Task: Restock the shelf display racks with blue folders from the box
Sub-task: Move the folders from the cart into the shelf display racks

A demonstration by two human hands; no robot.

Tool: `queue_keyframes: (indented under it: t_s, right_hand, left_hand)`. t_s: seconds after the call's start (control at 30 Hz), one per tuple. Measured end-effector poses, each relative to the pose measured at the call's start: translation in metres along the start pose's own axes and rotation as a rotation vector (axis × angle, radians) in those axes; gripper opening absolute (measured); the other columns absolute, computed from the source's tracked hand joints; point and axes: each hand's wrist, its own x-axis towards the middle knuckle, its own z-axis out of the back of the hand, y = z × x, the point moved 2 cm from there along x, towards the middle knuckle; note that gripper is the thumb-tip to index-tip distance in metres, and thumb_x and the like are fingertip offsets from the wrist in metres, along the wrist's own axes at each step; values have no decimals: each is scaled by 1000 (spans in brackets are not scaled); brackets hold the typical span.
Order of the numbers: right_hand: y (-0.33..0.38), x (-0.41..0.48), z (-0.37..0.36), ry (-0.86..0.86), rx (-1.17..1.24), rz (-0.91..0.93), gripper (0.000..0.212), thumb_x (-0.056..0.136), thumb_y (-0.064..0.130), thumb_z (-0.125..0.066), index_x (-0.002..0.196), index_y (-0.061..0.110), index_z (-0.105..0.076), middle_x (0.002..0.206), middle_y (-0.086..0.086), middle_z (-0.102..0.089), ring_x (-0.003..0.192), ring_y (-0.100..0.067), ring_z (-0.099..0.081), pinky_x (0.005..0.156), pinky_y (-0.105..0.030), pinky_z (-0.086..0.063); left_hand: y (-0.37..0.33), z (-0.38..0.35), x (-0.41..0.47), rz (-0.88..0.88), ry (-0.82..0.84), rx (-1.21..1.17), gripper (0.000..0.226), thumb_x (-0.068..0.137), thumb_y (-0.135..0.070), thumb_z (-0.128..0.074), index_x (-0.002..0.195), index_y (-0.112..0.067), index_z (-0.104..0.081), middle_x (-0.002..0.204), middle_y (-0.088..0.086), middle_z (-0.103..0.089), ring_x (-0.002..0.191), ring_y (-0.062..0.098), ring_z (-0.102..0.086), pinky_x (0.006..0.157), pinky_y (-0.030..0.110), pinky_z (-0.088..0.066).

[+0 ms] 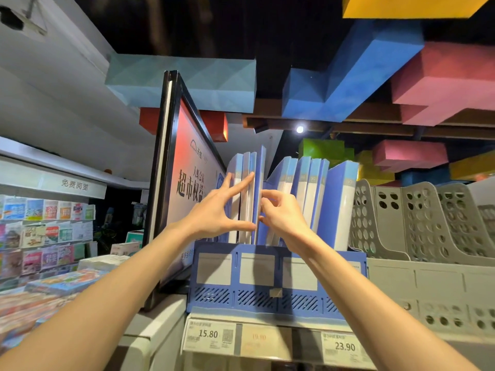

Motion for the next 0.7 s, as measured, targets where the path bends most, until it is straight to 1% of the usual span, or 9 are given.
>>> queue_keyframes:
  t_s: [0.1,0.17,0.2,0.27,0.3,0.37,0.5,0.6,0.7]
  right_hand:
    - [4,-3,7,-7,13,3,34,102,15,-51,134,10,-60,88,8,-65,89,-17,-70,84,-35,-61]
    - [9,-4,14,-55,18,10,28,99,11,-56,124,8,-66,88,-3,-70,78,-20,-74,71,-30,-63]
    - [11,-4,18,-108,28,34,23,97,10,-58,117,7,-69,88,-8,-73,69,-20,-75,65,-30,-63]
    - [13,-6,29,-270,22,128,14,95,11,-61,104,5,-70,75,-9,-73,53,-18,-71,56,-34,-62]
    - [11,-6,34,-359,-16,183,9,94,13,-63,99,7,-69,67,-6,-71,49,-17,-69,54,-37,-62]
    - [5,-6,42,-461,-126,229,11,89,22,-69,94,12,-65,60,1,-67,52,-15,-67,60,-41,-61]
    - [-2,-6,45,-383,-171,176,32,80,30,-77,106,12,-73,77,1,-73,75,-18,-70,68,-44,-61]
    - [-1,-6,39,-309,-180,177,23,81,25,-80,97,8,-78,82,-3,-75,76,-15,-71,68,-43,-62]
    - [-3,-5,32,-281,-121,175,34,84,24,-79,112,5,-74,102,-7,-76,88,-16,-73,77,-43,-63]
  left_hand:
    - [-8,1,-3,39,-17,62,103,71,-68,-76,143,-74,-2,169,-1,4,155,31,-14,117,63,-27]
    - [-13,-1,-6,61,-49,82,98,71,-73,-72,141,-76,-2,169,-4,2,154,29,-18,117,63,-28]
    - [-15,-2,-7,69,-68,93,97,71,-74,-71,140,-76,-2,169,-5,1,154,28,-19,116,62,-29]
    - [-17,-6,-8,79,-98,96,96,73,-71,-72,141,-76,-4,169,-5,-2,154,28,-19,117,62,-29]
    - [-18,-7,-8,77,-104,75,96,75,-68,-74,141,-76,-6,169,-4,-3,154,28,-18,117,62,-28]
    - [-15,-7,-6,60,-102,-8,96,76,-63,-77,141,-76,-9,169,-2,-5,155,28,-14,117,65,-25]
    - [-7,-7,-3,35,-65,-123,97,77,-53,-81,143,-73,-12,169,1,-10,156,17,-2,122,60,-18]
    - [-8,-7,-3,11,-53,-150,97,80,-47,-81,145,-70,-13,168,-1,-13,155,11,3,125,53,-14]
    - [-9,-7,-4,-1,-49,-153,96,82,-44,-80,146,-69,-13,167,-4,-16,155,8,4,125,50,-13]
